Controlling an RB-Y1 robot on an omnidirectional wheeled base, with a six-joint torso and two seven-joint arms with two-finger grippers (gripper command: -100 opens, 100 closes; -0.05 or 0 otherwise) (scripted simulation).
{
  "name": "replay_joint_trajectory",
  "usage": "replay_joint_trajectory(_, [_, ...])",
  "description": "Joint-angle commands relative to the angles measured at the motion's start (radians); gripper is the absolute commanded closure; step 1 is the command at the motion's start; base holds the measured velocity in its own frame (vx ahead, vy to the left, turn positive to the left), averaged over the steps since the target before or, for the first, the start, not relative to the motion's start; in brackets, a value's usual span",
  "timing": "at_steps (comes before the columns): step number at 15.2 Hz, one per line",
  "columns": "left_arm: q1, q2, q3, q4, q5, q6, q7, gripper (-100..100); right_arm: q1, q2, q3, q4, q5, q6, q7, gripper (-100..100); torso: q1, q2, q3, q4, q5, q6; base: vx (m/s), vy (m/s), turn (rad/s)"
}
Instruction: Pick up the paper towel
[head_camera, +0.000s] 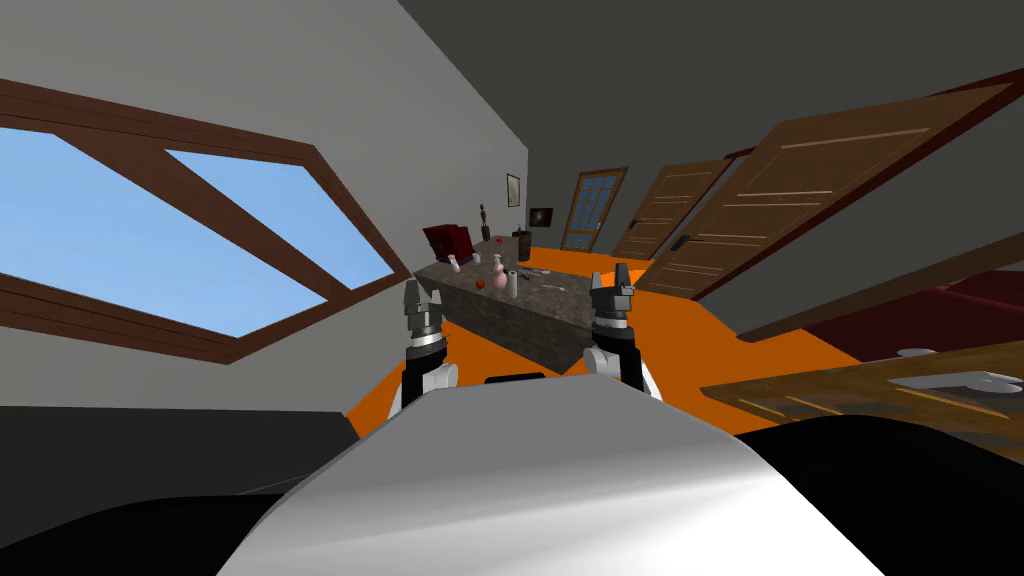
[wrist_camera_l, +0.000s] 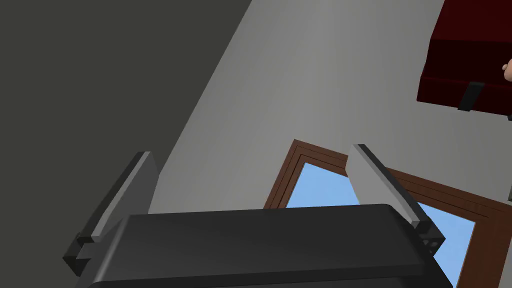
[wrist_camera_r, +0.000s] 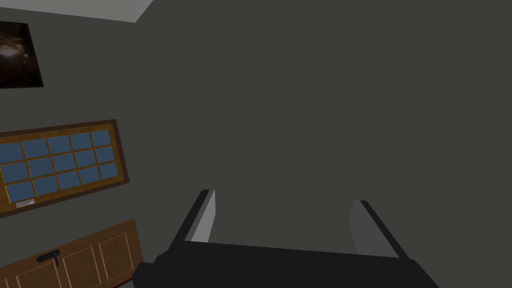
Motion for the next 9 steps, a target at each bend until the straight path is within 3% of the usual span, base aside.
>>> replay_joint_trajectory(1, [-0.004,0.041,-0.002,0.006,-0.002,0.002,-0.006,-100,0.000,0.000,0.000,0.000,0.000,0.000,0.000,0,0.000,0.000,0.000,0.000,0.000,0.000,0.003,-0.002,-0.014])
replay_joint_trajectory(5, [-0.017,0.121,-0.009,0.028,-0.011,0.012,-0.028,-100,0.000,0.000,0.000,0.000,0.000,0.000,0.000,0,0.000,-0.001,-0.001,0.000,0.000,0.000,0.015,-0.005,-0.037])
replay_joint_trajectory(6, [-0.017,0.121,-0.009,0.028,-0.011,0.012,-0.028,-100,0.000,0.000,0.000,0.000,0.000,0.000,0.000,0,0.000,-0.001,-0.001,0.000,0.000,0.000,0.020,-0.005,-0.035])
replay_joint_trajectory(9, [-0.038,0.172,-0.020,0.063,-0.024,0.026,-0.063,-100,0.000,0.000,0.000,0.000,0.000,0.000,0.000,0,0.000,-0.002,-0.001,0.000,0.000,0.000,0.031,-0.009,-0.062])
